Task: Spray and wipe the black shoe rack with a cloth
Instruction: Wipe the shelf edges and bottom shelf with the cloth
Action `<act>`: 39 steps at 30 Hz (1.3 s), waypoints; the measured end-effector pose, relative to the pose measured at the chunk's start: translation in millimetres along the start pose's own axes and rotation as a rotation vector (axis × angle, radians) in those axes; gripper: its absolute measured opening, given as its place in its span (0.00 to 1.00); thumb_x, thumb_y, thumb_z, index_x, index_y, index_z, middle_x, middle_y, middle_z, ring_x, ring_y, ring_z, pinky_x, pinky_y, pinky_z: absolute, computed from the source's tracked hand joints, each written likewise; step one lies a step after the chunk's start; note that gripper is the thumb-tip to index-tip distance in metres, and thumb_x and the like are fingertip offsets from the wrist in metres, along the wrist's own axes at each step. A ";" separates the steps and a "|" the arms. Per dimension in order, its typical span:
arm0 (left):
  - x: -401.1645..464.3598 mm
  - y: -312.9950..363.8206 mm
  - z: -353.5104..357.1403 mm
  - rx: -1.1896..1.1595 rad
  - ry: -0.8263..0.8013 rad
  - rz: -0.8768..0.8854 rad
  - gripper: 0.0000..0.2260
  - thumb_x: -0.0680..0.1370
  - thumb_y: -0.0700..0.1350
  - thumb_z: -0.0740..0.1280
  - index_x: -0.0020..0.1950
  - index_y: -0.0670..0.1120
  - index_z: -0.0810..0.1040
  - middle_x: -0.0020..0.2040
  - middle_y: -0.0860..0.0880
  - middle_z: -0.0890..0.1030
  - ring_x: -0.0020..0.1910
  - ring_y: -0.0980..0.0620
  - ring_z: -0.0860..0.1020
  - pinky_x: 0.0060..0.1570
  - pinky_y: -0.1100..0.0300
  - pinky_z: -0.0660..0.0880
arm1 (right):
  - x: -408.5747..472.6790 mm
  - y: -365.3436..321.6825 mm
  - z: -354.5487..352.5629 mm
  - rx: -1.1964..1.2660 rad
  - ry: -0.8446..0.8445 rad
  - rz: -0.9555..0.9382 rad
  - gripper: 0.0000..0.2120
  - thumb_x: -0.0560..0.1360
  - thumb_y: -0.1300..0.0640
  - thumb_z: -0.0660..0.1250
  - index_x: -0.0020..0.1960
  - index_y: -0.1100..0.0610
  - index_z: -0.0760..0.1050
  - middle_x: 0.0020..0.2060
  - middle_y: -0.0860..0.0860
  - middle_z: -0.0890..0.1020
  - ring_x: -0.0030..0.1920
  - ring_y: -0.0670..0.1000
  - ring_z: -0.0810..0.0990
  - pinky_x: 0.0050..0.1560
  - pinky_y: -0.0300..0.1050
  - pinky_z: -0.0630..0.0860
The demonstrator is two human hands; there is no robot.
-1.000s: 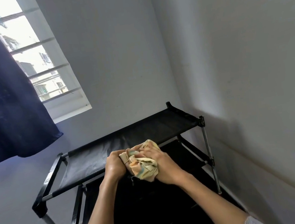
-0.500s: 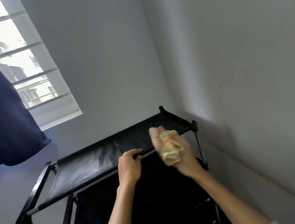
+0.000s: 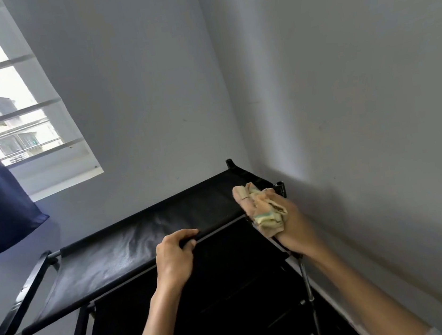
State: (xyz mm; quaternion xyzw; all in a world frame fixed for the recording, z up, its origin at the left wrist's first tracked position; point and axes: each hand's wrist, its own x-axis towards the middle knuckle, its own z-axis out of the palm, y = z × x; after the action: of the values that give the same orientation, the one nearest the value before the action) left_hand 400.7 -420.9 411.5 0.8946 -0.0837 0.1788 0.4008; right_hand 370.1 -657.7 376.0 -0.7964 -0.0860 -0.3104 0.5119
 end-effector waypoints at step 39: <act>-0.5 0.8 1.5 0.049 0.030 0.038 0.10 0.73 0.33 0.67 0.45 0.46 0.84 0.41 0.49 0.83 0.43 0.51 0.79 0.46 0.60 0.73 | -2.2 -52.0 48.3 -0.574 -0.316 0.057 0.23 0.74 0.45 0.66 0.64 0.55 0.70 0.74 0.58 0.60 0.69 0.59 0.65 0.60 0.51 0.70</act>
State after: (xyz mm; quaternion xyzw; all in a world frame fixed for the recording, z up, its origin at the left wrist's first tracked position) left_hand 400.3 -422.5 410.9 0.8995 -0.0904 0.2020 0.3766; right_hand 364.4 -591.3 400.6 -0.9485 -0.0512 -0.1801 0.2553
